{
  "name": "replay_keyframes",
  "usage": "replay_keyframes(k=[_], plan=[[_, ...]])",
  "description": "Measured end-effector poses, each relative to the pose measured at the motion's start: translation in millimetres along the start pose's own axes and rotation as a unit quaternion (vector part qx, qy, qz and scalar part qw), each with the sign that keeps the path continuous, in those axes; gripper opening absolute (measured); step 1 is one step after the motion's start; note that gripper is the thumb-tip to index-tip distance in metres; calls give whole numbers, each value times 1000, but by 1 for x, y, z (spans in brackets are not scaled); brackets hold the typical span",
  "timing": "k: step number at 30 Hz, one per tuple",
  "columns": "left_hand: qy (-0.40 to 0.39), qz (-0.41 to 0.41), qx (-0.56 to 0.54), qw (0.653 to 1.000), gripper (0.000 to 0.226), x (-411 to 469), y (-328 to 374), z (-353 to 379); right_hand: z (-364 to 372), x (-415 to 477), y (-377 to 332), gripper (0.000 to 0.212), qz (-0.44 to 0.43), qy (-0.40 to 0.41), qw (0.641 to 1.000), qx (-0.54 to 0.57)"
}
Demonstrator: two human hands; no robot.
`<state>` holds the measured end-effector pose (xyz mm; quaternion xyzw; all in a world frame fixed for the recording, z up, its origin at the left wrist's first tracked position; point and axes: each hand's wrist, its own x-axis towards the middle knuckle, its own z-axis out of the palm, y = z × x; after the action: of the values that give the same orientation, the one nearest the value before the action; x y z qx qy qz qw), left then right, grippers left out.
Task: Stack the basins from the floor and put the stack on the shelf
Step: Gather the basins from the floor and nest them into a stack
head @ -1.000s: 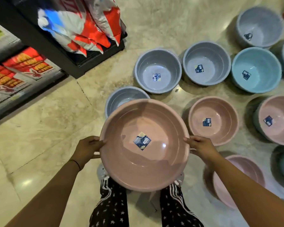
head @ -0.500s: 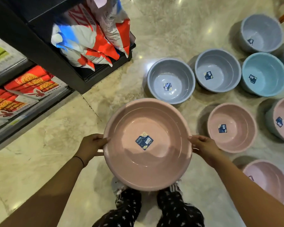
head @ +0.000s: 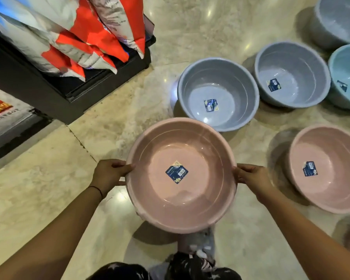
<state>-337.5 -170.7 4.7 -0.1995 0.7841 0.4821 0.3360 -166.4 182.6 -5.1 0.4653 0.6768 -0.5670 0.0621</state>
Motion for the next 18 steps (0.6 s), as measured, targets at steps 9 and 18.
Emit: replay_keyframes(k=[9,18], plan=[[-27,-43,15,999,57,84,-57,-1,19,51,82,67,35,-2,996,85],[-253,-66,-40,964,62,107,-51,-3,25,56,89,37,116,-90,964,223]])
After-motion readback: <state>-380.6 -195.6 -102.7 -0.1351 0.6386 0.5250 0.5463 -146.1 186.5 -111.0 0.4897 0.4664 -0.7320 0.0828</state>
